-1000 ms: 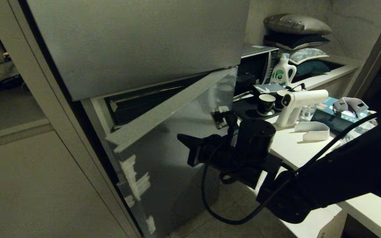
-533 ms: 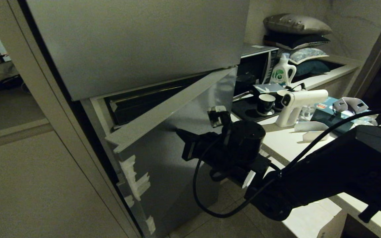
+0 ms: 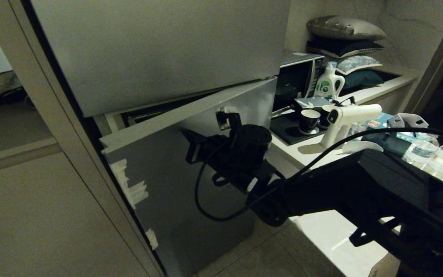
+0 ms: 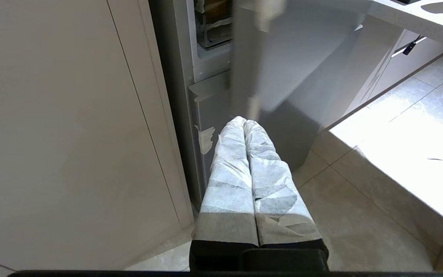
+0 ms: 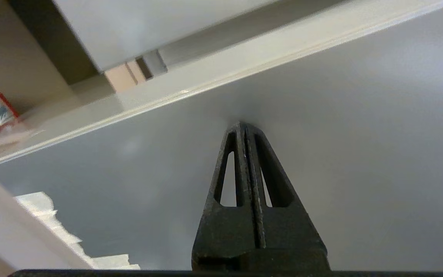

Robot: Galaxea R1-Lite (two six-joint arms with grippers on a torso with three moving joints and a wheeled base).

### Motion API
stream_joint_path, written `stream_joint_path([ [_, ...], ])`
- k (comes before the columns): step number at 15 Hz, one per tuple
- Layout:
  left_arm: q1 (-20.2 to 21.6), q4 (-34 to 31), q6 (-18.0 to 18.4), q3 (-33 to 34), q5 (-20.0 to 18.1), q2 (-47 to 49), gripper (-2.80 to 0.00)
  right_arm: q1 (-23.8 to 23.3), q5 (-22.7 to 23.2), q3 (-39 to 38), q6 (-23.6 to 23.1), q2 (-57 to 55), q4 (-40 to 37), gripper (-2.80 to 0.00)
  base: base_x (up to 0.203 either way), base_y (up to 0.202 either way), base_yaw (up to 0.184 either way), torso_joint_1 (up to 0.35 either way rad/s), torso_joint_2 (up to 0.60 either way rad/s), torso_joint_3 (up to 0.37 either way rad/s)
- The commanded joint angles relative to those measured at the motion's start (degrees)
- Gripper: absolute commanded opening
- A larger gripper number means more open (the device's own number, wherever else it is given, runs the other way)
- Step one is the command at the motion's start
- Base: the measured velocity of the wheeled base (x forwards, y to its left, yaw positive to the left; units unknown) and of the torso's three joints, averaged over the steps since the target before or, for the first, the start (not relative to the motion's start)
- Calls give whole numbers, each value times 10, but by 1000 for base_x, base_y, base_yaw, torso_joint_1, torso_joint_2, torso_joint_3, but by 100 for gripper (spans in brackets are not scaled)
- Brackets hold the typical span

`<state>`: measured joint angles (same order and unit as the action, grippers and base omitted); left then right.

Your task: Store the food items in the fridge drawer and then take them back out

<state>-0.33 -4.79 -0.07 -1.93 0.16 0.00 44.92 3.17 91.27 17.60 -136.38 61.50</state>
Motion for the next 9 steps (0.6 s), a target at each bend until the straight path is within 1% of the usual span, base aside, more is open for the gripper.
stream_joint_path([
  [1, 0, 0, 0, 0, 0, 1, -280, 5, 0, 103, -2, -70, -35, -280, 0, 0, 0, 0, 0, 0],
  [3, 0, 0, 0, 0, 0, 1, -280, 8, -2, 176, -5, -111, -76, -280, 0, 0, 0, 0, 0, 0],
  [4, 0, 0, 0, 0, -1, 1, -280, 9, -3, 190, -6, -122, -99, -280, 0, 0, 0, 0, 0, 0],
  [9, 0, 0, 0, 0, 0, 1, -280, 7, -4, 189, -4, -121, -98, -280, 0, 0, 0, 0, 0, 0],
])
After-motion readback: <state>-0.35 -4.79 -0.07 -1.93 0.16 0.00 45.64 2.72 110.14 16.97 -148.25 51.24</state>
